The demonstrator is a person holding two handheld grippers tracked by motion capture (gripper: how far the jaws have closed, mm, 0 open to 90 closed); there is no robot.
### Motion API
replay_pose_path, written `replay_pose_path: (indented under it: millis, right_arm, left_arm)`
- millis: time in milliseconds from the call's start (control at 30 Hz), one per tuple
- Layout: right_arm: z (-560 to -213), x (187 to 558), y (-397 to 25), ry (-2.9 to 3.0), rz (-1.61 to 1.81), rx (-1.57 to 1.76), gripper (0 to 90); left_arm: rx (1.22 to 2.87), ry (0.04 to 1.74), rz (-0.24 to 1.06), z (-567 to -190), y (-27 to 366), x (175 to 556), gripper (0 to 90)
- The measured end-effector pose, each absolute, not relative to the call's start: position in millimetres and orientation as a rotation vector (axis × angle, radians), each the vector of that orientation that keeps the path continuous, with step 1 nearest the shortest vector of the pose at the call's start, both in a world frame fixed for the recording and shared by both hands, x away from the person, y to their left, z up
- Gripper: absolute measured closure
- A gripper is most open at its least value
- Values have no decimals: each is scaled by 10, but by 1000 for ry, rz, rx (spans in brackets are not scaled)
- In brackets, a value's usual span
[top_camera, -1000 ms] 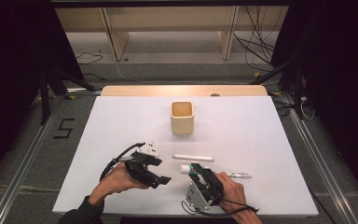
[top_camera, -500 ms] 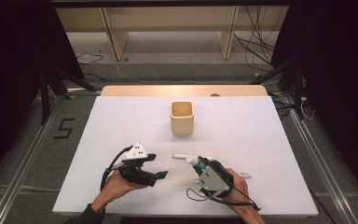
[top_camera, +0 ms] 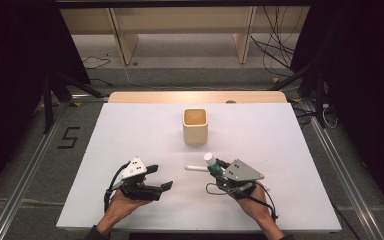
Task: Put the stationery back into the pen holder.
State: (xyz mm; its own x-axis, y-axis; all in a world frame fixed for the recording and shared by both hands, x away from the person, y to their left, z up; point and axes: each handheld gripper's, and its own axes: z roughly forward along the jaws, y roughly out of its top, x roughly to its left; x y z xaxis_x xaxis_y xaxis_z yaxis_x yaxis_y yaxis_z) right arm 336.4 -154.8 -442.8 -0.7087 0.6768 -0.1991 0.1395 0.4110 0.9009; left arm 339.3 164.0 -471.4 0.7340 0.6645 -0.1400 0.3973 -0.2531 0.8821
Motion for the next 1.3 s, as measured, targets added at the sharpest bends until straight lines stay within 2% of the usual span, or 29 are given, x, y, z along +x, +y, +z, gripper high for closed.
replay_pose_path:
  millis: [500,1300]
  right_arm:
    - [-4235,3729,-1561,2096,1526,917,657]
    - [-3915,4279,-1414,2047,1586,1022,657]
  left_arm:
    - [1857,832,330,-4754,1671,3314,172]
    - [1841,831,337,-4771,1654,3288,162]
